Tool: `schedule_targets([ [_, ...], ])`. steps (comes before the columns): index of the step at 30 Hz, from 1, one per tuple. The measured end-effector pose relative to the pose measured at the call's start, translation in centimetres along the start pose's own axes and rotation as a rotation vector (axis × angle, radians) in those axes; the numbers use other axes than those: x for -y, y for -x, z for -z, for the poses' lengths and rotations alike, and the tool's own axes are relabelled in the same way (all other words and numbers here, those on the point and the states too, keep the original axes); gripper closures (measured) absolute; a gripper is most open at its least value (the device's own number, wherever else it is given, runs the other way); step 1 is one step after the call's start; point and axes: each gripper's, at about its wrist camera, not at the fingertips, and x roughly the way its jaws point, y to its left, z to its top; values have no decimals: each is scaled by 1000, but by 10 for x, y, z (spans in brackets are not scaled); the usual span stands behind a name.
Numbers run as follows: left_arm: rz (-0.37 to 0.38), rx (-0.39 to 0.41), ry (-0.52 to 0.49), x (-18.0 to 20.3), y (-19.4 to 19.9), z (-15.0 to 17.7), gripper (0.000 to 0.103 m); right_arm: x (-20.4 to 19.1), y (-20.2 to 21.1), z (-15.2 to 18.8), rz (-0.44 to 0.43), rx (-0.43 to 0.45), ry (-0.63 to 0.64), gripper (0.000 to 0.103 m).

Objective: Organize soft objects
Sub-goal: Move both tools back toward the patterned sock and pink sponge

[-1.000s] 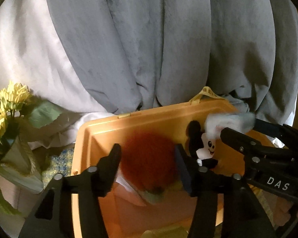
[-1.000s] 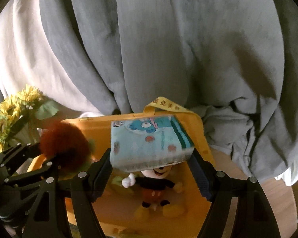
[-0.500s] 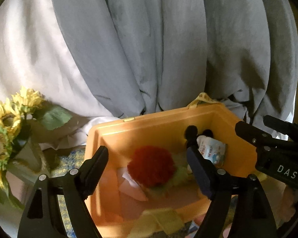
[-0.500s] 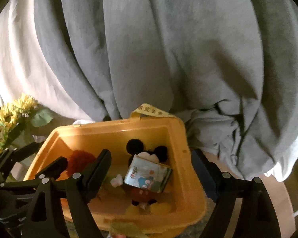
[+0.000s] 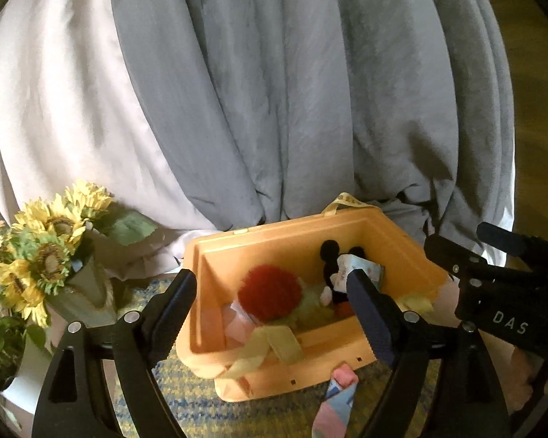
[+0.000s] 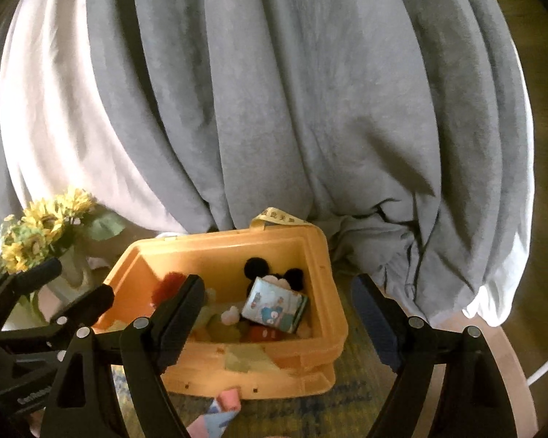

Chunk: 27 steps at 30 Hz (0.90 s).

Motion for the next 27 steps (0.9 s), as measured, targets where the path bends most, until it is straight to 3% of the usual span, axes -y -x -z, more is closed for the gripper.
schedule_targets([
  [9,-2,-12,8,8,28,29,18,4,26,27,13,-13,-18,20],
  [27,35,-195,-2,23,19,114,18,8,23,104,10,-164,3,20],
])
